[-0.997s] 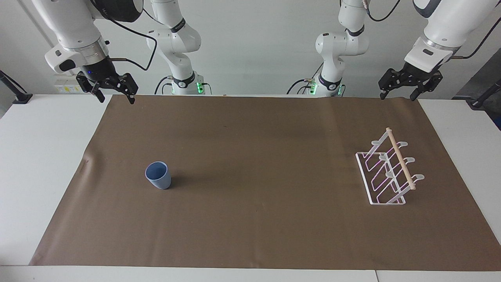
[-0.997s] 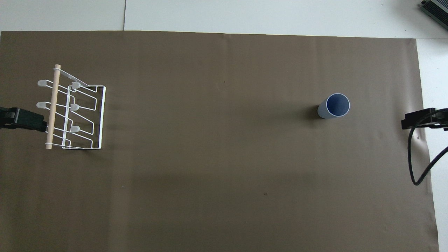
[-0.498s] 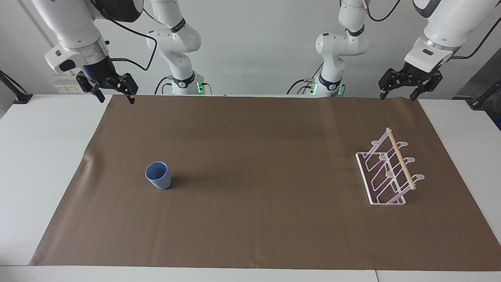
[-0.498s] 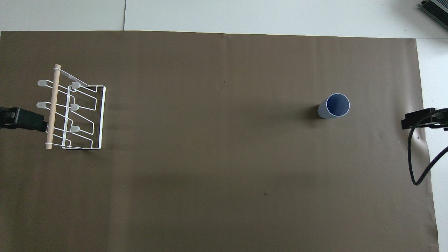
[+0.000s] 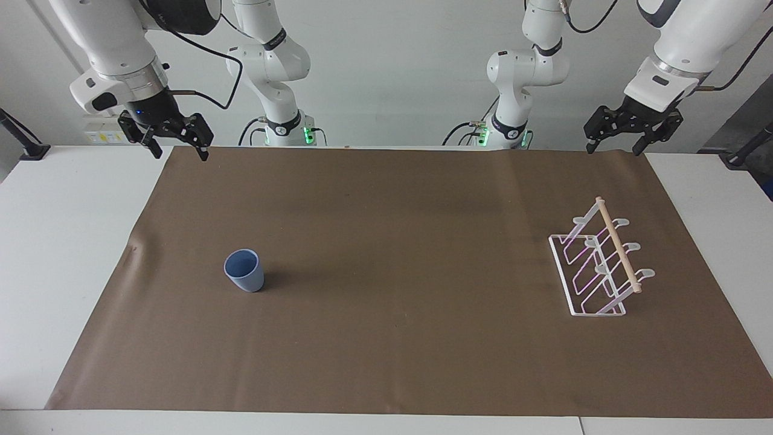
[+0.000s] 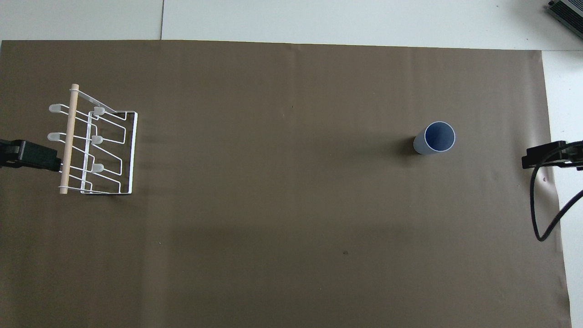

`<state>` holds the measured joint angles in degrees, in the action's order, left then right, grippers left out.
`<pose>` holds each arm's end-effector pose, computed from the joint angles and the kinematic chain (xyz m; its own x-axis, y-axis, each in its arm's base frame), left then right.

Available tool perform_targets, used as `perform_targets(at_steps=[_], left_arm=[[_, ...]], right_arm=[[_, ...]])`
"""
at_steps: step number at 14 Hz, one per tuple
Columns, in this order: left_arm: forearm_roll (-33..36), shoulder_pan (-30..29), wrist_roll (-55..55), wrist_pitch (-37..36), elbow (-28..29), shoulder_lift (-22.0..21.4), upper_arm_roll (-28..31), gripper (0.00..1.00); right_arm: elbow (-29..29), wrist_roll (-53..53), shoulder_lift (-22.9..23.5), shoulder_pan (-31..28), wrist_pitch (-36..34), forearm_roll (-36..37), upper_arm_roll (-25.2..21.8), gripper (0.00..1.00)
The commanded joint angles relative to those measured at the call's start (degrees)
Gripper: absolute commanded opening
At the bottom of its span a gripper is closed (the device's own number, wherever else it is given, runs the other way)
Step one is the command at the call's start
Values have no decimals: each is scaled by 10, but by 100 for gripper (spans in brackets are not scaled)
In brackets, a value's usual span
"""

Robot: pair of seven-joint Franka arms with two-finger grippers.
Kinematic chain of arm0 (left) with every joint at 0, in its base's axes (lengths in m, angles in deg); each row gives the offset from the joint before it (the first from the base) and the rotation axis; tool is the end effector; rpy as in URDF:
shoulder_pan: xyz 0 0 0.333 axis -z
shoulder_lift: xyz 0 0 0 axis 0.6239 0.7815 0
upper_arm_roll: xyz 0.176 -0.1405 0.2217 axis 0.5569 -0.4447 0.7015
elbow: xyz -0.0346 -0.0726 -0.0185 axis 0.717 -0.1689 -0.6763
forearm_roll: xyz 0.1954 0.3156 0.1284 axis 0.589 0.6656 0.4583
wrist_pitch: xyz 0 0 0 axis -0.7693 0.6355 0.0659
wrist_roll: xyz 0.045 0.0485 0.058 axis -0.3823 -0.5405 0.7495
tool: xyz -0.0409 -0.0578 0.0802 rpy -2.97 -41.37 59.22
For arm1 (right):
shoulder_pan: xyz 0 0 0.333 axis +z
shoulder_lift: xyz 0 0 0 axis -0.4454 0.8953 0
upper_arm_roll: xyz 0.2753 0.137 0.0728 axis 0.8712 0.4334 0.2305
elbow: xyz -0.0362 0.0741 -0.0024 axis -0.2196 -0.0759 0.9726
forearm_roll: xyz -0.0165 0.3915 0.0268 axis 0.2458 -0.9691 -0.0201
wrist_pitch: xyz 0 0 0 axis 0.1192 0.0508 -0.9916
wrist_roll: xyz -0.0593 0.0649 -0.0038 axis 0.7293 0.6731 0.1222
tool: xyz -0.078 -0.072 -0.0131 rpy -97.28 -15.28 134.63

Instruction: Hang cup on cup holder

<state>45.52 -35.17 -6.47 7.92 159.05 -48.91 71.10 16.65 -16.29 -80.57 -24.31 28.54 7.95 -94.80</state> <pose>0.5235 -0.0360 0.6501 0.9927 -0.1137 -0.0412 -0.1139 -0.9935 -0.0027 0.5310 -0.0463 0.6245 0.9988 -0.0479 -0.0091 -0.0477 -0.9985 0.0256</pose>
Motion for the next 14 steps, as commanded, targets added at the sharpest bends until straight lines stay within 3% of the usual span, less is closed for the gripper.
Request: perform_targets(at_steps=[1,8,14], left_arm=[[9,-1,-7,-4,5,-8,3,100],[9,-3,-5,-8,5,-10,9,100],[9,-6,-5,-9,5,-10,10,100]], right_arm=[[25,14,-15,0,38,6,2,100],[79,31,17,0,160,-19,3,100],[79,45,99,0,257,-29,3,100]])
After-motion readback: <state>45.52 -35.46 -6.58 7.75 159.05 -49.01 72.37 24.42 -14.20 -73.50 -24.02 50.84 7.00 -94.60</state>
